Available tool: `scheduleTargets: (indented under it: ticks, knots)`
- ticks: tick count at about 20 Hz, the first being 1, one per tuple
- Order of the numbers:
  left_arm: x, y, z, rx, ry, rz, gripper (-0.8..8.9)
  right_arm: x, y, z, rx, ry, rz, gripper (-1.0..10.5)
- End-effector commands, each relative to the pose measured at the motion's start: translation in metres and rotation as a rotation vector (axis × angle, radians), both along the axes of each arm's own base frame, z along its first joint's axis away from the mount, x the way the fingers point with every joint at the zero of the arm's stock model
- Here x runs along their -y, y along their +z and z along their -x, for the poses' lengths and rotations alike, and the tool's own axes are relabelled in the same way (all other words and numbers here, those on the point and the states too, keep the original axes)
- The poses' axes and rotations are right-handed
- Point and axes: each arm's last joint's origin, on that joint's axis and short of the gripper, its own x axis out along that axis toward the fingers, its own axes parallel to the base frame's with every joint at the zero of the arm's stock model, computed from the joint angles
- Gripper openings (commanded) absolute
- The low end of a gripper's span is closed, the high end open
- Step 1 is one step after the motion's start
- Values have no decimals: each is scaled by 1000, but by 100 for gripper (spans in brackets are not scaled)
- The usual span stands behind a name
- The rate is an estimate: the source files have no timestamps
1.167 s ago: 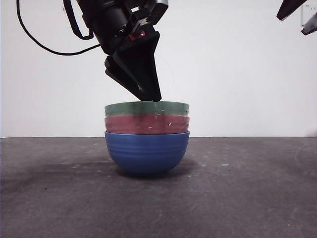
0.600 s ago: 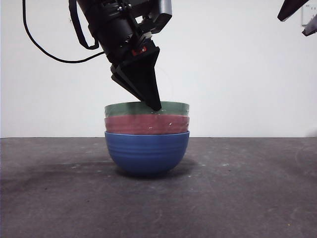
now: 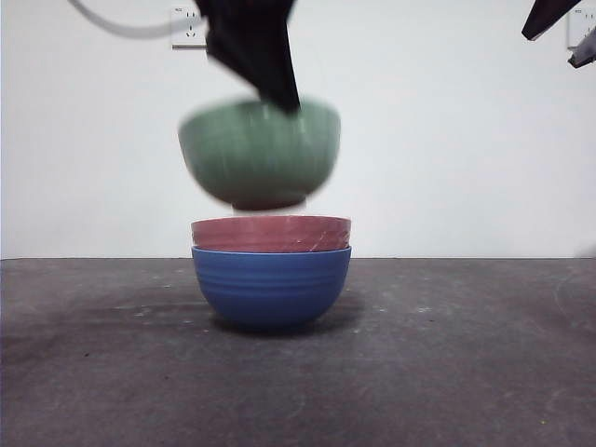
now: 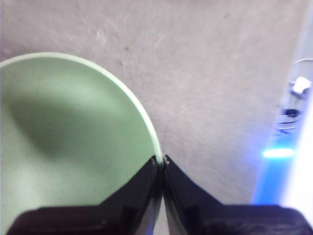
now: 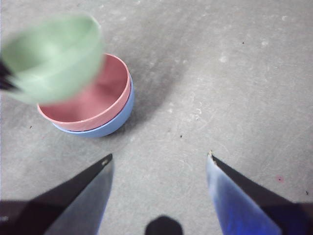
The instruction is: Pick up the green bowl on the top,put the green bowl on the left,pick up the red bowl in the middle,put the red bowl on the right
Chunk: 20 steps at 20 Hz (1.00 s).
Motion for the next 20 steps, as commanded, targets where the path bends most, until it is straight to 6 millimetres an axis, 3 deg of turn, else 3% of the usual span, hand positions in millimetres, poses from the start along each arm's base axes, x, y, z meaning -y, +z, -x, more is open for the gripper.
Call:
scheduleTargets:
  ticks: [1,5,8,11,15,20]
  knots:
    - [-13,30,18,-5,58,20,-9,0,1,0,3,-4,-2,312]
    - [-45,52,51,44,151,-78,-9,0,1,0,3,-7,0,312]
    - [-60,41,67,65,247,-88,-9,0,1,0,3,-7,0,312]
    - [-68,0,75,61,342,-81,-9,0,1,0,3,-7,0,311]
    - [-65,-66,70,41,407,-101,-9,0,1,0,3,-7,-1,311]
    - [-63,-117,67,46,443,-65,-9,0,1,0,2,-7,-2,311]
